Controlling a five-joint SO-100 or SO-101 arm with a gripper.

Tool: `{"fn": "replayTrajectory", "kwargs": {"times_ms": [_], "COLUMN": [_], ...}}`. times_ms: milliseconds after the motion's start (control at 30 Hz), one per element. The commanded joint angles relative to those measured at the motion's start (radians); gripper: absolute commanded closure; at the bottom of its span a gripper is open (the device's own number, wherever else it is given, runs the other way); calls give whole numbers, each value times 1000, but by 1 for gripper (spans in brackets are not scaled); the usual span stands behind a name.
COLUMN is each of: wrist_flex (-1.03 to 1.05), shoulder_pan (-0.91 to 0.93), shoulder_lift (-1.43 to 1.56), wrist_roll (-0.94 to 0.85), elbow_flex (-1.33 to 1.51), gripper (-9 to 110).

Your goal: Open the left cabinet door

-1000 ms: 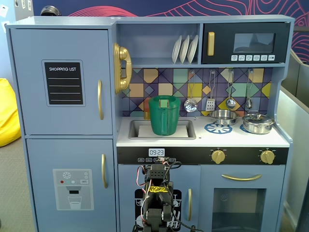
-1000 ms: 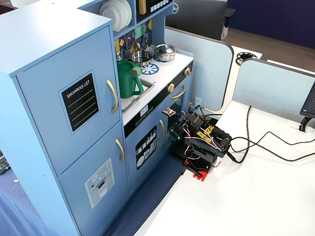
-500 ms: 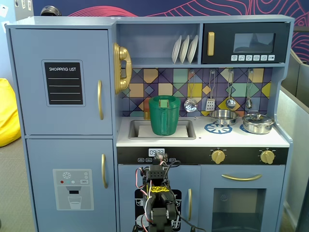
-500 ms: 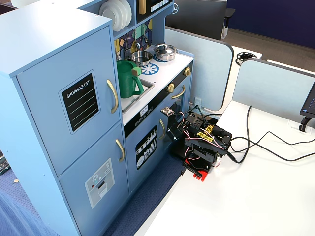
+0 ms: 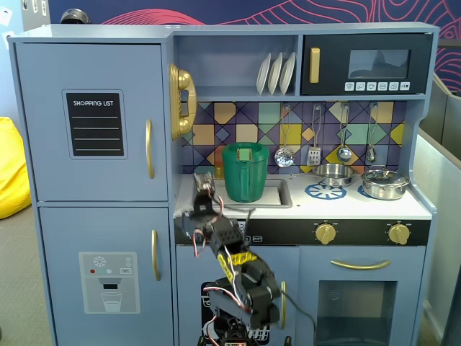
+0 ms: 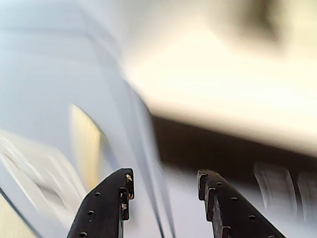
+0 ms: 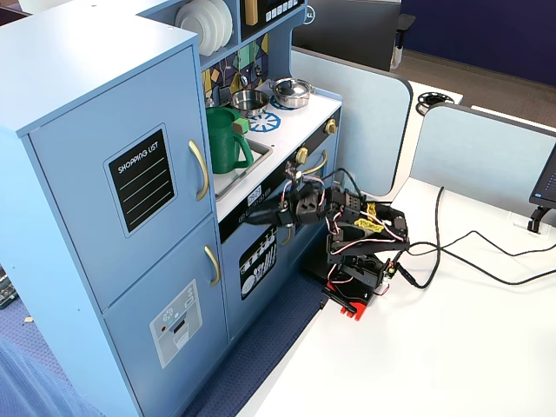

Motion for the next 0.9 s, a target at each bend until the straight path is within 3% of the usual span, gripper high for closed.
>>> {"fn": "replayTrajectory", "kwargs": {"times_ms": [0, 400, 867], "wrist_flex": [-103, -278, -443], "shoulder_pan": [-81, -147, -238], "shoulder_lift": [-127, -451, -581], "wrist_roll": [-84, -144, -215], "elbow_flex": [-247, -607, -653], "gripper": [92, 84, 85]}}
